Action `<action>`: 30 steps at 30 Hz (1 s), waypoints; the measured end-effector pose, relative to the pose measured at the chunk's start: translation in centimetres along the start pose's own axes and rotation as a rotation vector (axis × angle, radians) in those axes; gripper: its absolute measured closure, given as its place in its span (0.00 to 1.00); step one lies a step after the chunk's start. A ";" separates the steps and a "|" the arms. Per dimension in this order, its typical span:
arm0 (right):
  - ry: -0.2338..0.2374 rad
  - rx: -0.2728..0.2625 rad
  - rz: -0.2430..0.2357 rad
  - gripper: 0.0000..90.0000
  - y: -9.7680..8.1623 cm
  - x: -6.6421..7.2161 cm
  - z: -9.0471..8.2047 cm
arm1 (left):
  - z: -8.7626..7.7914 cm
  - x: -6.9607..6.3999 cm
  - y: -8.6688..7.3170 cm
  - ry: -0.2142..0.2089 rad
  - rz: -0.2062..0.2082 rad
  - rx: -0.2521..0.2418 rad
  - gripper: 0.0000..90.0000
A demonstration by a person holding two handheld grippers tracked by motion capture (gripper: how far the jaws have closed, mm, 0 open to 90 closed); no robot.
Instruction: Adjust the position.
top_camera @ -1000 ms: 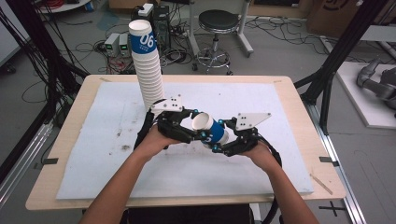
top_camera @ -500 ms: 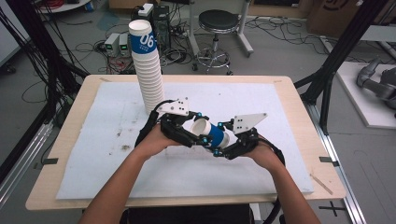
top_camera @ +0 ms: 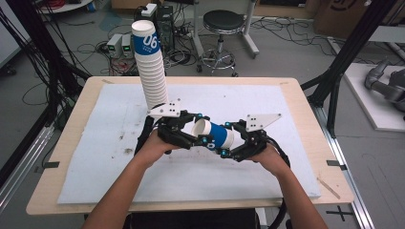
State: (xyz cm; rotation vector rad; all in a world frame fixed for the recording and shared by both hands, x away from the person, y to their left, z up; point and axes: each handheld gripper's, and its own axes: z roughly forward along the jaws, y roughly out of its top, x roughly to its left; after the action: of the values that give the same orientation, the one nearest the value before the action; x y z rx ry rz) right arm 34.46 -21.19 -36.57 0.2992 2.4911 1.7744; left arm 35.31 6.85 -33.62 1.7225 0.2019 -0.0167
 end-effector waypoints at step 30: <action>0.047 0.088 -0.092 0.31 0.7 0.4 -1.3 | 0.6 -0.8 -1.7 -0.022 0.029 0.149 0.27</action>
State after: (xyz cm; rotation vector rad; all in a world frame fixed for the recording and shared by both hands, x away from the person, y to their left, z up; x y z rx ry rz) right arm 33.90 -22.05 -35.44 0.1465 2.5748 1.6598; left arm 34.34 6.44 -35.22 1.8722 0.1626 -0.0301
